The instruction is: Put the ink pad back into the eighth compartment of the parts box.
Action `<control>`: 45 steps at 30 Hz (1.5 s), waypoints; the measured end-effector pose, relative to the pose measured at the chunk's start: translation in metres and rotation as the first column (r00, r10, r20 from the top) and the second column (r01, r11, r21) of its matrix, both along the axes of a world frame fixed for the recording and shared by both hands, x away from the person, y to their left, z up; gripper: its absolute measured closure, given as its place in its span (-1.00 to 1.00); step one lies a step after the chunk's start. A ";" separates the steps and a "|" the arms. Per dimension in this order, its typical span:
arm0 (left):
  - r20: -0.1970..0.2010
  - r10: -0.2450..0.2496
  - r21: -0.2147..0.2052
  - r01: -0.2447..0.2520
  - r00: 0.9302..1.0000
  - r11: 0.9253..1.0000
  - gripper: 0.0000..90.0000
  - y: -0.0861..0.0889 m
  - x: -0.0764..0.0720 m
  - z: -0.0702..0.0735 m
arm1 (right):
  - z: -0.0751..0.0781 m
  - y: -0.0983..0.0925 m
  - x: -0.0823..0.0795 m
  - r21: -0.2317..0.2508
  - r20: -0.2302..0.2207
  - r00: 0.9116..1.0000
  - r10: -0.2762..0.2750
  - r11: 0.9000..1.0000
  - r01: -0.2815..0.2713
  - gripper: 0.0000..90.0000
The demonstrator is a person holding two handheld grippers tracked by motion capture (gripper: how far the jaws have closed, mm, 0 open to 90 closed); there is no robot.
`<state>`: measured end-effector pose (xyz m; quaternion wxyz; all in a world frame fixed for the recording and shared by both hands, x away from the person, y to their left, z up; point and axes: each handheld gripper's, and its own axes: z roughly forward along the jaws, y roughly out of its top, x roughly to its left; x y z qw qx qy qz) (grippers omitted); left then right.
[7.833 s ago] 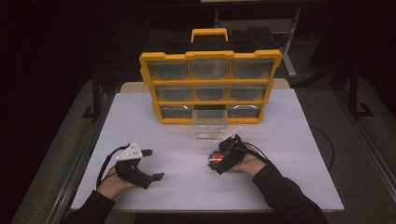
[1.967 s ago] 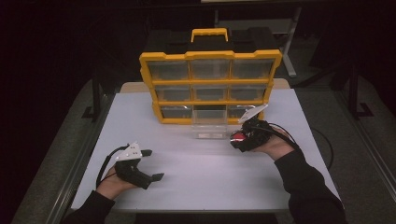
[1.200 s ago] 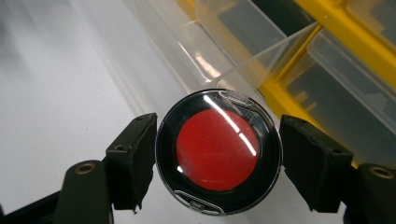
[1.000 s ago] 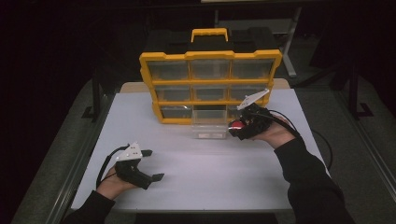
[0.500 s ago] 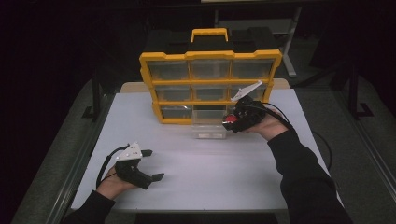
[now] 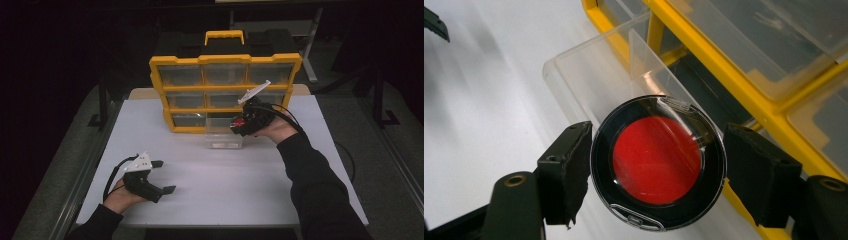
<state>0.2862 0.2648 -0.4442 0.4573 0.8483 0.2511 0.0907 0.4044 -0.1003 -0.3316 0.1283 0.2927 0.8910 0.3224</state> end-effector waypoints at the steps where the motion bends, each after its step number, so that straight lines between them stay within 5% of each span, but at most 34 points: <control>1: -0.003 0.001 0.000 -0.001 1.000 1.000 -1.00 0.000 0.000 -0.001 | -0.001 0.003 0.003 0.008 -0.007 1.000 -0.004 1.000 0.004 -0.37; 26: -0.005 -0.006 -0.001 0.006 1.000 1.000 -1.00 -0.002 0.002 -0.001 | -0.020 0.035 0.028 -0.008 -0.076 0.997 0.022 1.000 -0.023 -0.37; 45: -0.001 -0.005 0.002 0.005 1.000 1.000 -1.00 -0.001 0.001 -0.001 | -0.011 0.017 0.011 0.028 -0.053 0.999 0.013 1.000 -0.011 -0.55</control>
